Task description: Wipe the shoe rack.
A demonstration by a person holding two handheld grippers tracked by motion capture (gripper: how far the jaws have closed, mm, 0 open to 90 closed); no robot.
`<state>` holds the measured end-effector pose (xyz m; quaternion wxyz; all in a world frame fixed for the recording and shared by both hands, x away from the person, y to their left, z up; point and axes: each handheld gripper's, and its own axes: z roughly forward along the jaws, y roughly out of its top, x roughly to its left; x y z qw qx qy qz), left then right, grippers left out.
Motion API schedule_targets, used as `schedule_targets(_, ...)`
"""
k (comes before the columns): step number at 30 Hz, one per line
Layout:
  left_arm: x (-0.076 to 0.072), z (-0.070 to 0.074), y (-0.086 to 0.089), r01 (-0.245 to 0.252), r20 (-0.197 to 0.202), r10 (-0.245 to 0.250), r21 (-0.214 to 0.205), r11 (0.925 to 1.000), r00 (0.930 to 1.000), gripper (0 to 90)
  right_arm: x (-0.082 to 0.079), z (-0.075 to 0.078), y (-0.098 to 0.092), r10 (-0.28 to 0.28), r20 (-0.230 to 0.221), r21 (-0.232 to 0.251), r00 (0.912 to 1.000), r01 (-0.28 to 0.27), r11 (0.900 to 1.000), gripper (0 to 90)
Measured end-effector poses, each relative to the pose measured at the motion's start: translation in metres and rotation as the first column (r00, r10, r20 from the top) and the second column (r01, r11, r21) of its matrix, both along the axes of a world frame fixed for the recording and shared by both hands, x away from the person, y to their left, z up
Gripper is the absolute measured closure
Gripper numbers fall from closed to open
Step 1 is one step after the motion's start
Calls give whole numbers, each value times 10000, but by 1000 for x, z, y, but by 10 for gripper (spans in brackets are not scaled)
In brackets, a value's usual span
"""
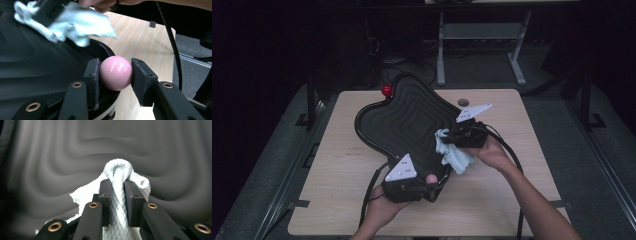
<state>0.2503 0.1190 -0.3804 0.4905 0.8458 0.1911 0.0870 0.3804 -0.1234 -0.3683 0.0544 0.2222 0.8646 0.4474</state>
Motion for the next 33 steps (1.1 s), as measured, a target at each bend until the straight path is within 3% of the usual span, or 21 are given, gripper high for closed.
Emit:
schedule_targets(3, 0, 0, 1, 9, -24, -9, -19, 10000, 10000, 603, -7, 1, 6, 462, 236, -81, 9987, -460, 9989, 774)
schedule_targets(4, 0, 0, 1, 9, -39, -9, -37, 10000, 10000, 603, -2, 0, 3, 394, 103, 22, 9992, -395, 9992, 774)
schedule_targets(7, 0, 0, 1, -22, -71, 22, -55, 10000, 10000, 603, 14, 0, -9, -479, -55, 81, 9988, 479, 9988, 774)
schedule_targets(9, -1, 0, 1, -32, -93, 32, -61, 10000, 10000, 603, 14, 0, -9, -592, -5, 56, 9982, 592, 9982, 773)
schedule_targets(14, -3, -1, 3, -58, -115, 56, -118, 9999, 9999, 603, -2, 3, 11, 398, 389, -16, 9984, -398, 9992, 772)
schedule_targets(19, -4, -1, 3, -78, -82, 77, -132, 9999, 9999, 603, 15, 9, 14, -274, 217, 73, 9994, 272, 9996, 772)
schedule_targets(24, -5, -1, 4, -65, -35, 64, -166, 9998, 10000, 604, 1, 17, 43, 796, 590, 144, 9951, -806, 9966, 771)
schedule_targets(26, -5, -1, 5, -60, -44, 59, -152, 9999, 10000, 603, 6, 20, 46, 808, 568, 143, 9951, -817, 9966, 770)
schedule_targets(30, -4, 0, 4, -15, -94, 15, -53, 10000, 10000, 603, 26, 26, 46, 45, 494, 208, 9988, -55, 9998, 770)
schedule_targets(33, -5, 0, 5, 13, -90, -13, -50, 10000, 10000, 603, 20, 30, 60, 628, 570, 202, 9964, -641, 9977, 769)
